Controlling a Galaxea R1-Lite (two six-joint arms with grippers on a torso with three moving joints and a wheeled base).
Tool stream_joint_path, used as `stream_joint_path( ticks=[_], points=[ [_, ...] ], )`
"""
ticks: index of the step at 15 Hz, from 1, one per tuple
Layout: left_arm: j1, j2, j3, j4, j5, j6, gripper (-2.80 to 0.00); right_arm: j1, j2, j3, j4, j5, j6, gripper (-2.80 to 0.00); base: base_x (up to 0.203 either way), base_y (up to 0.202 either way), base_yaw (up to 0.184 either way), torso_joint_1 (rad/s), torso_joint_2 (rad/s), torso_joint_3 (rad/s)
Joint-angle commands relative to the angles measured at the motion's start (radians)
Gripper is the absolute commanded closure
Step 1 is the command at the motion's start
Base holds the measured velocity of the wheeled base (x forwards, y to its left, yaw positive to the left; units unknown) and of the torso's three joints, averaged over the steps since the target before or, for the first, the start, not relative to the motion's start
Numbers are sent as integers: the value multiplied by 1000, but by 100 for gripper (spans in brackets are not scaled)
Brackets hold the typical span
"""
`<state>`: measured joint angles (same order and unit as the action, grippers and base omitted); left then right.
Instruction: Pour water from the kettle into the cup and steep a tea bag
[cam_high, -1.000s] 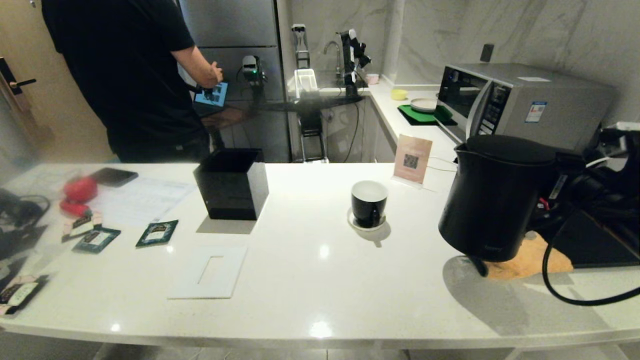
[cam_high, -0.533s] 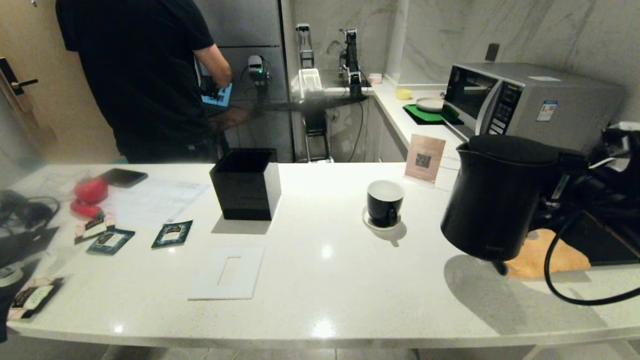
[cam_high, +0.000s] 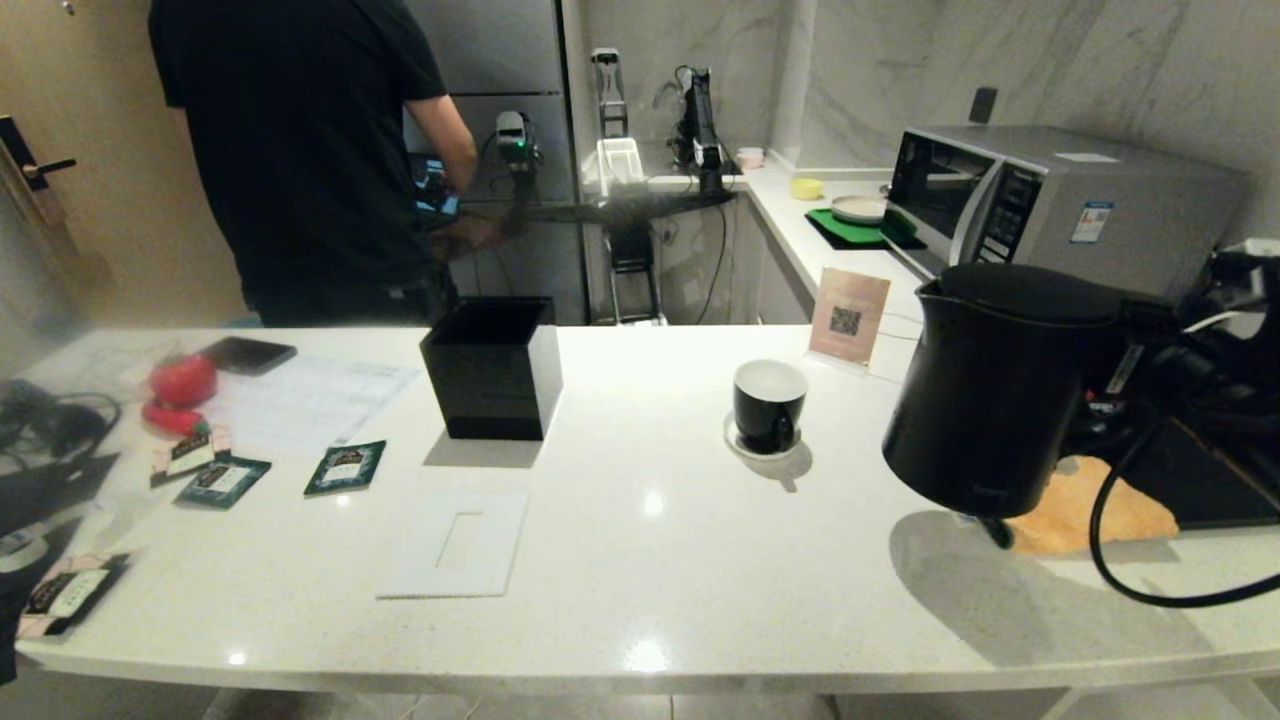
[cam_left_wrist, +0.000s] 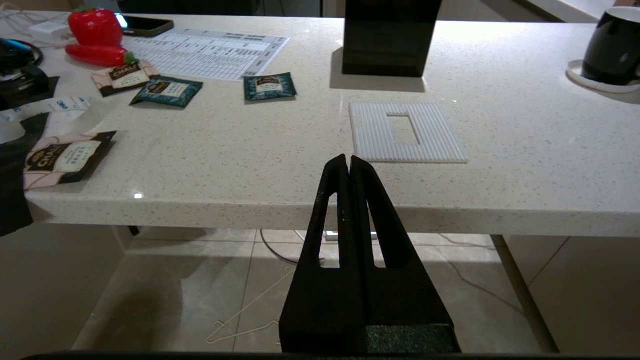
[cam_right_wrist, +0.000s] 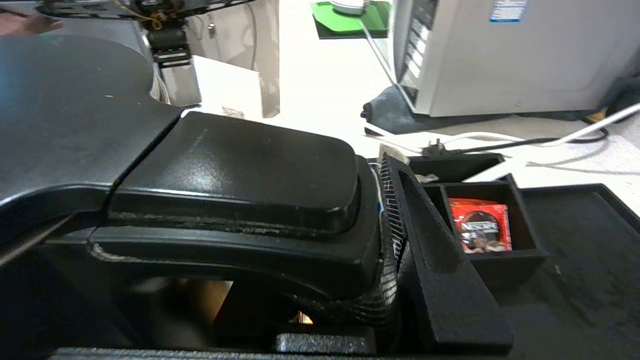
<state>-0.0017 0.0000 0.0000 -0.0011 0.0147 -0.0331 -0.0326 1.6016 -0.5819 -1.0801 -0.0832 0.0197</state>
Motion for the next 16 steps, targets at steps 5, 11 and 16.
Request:
stream_joint_path(
  ticks=[5, 11, 16],
  points=[
    [0, 2, 0, 0, 1, -1, 0, 0, 39, -17, -8, -1, -3, 0, 0, 0, 0, 0, 0, 0],
    [0, 2, 0, 0, 1, -1, 0, -2, 117, -95, 18, -4, -31, 0, 0, 0, 0, 0, 0, 0],
    [0, 2, 0, 0, 1, -1, 0, 1, 188, -209, 91, -4, -79, 0, 0, 0, 0, 0, 0, 0]
  ],
)
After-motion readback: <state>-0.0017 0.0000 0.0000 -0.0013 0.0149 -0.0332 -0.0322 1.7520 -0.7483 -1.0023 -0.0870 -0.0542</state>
